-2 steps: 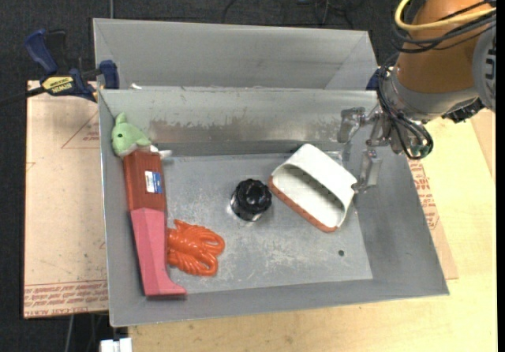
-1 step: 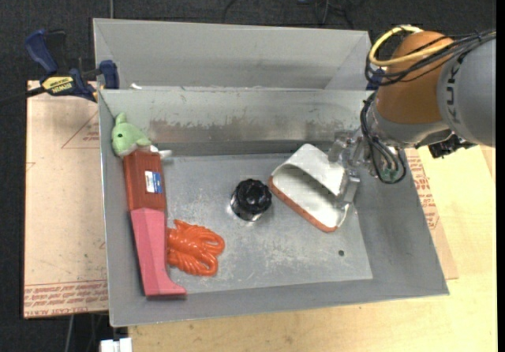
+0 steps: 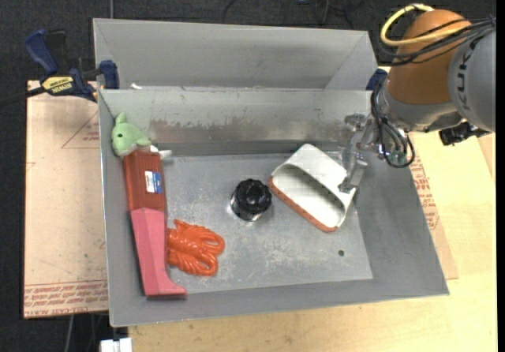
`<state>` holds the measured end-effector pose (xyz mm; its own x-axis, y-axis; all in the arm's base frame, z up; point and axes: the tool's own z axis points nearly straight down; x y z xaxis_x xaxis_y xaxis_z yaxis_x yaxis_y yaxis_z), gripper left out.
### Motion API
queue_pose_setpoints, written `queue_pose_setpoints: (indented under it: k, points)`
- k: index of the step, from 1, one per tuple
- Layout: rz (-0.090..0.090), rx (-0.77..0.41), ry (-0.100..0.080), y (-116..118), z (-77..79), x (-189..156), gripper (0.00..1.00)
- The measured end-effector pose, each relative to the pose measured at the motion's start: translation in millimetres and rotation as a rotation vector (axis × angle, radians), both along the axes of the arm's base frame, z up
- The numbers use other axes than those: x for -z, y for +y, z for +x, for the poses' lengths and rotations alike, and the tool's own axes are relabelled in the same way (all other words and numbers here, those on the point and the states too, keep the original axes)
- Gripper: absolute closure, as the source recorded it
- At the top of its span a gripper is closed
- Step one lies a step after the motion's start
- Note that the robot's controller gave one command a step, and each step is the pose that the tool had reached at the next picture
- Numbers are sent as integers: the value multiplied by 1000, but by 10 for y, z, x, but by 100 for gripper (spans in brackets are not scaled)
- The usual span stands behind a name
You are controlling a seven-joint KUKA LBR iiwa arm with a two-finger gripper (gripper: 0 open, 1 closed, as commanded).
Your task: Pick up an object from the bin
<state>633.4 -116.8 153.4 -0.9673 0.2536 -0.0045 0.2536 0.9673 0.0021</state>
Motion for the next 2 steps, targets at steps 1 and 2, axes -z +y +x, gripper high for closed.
queue_pose_setpoints:
  k: [1,2]
  points:
    - [2,280,1,-15,-67,210,0]
    - [1,215,0,57,-12,842,0]
